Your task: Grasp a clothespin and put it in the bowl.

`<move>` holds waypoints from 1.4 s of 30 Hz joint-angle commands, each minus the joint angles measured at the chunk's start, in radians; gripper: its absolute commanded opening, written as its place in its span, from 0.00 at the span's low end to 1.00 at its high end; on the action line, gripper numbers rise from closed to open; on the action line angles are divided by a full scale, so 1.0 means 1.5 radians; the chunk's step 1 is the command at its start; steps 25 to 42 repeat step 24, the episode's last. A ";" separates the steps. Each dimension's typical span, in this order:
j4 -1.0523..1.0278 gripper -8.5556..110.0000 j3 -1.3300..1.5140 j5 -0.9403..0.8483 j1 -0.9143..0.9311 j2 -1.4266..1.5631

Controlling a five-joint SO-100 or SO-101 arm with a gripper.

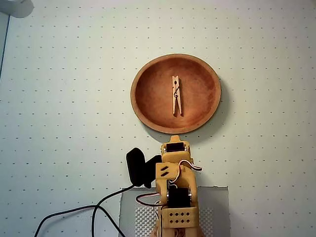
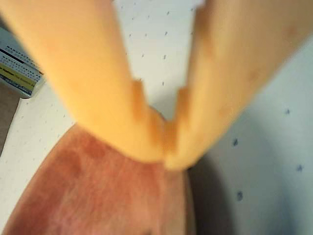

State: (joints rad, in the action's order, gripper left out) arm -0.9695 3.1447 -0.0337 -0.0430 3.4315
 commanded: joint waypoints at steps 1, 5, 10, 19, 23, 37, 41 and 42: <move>-0.006 0.05 -0.012 0.007 0.004 0.009; -0.006 0.05 -0.012 0.005 0.004 0.010; -0.005 0.05 -0.012 0.001 0.003 0.005; -0.005 0.05 -0.012 0.001 0.003 0.005; -0.005 0.05 -0.012 0.001 0.003 0.005; -0.005 0.05 -0.012 0.001 0.003 0.005; -0.005 0.05 -0.012 0.001 0.003 0.005; -0.005 0.05 -0.012 0.001 0.003 0.005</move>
